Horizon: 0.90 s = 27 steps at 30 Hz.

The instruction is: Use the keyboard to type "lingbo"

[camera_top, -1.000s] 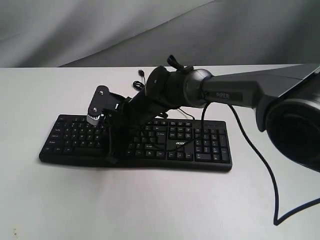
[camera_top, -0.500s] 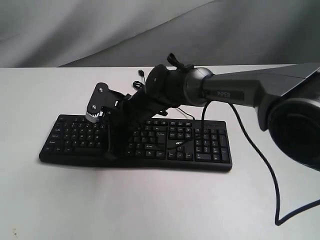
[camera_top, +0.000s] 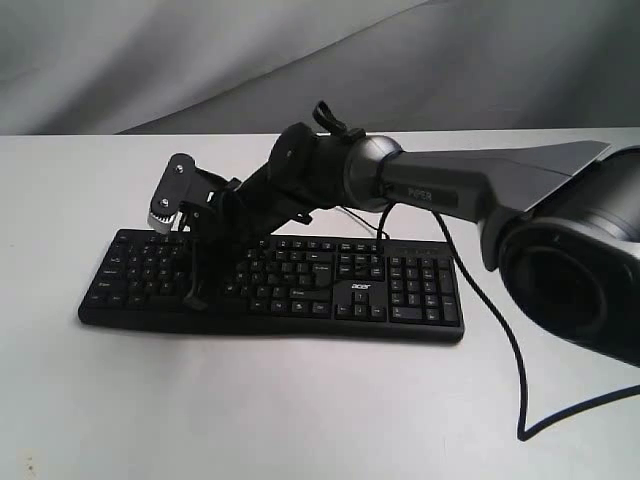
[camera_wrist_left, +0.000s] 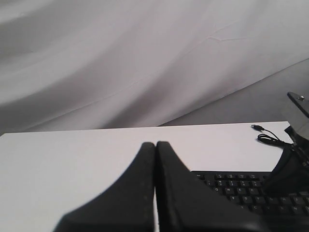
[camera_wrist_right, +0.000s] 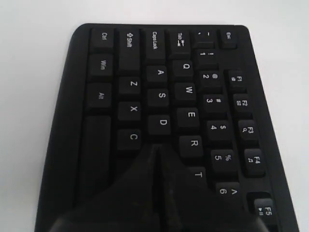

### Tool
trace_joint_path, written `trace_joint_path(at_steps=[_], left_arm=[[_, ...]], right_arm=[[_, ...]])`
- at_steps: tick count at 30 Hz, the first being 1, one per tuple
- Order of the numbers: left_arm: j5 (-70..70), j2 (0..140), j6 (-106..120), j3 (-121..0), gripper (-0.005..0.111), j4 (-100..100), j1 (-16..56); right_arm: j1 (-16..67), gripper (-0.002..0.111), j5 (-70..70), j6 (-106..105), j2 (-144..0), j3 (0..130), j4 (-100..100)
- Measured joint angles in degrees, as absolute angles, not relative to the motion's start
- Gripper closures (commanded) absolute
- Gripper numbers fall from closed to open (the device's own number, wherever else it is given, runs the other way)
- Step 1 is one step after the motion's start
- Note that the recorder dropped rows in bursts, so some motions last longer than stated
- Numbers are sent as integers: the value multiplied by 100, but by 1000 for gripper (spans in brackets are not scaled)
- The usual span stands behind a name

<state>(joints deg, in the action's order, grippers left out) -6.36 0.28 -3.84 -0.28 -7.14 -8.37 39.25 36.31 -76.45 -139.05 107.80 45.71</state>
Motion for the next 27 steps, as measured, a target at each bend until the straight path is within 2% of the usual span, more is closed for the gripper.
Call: trace_joint_path(at_steps=[27], left_arm=[[-636, 28, -384, -28, 106, -714, -837]], right_arm=[[3925, 108, 3468, -7411, -14074, 10834, 4313]])
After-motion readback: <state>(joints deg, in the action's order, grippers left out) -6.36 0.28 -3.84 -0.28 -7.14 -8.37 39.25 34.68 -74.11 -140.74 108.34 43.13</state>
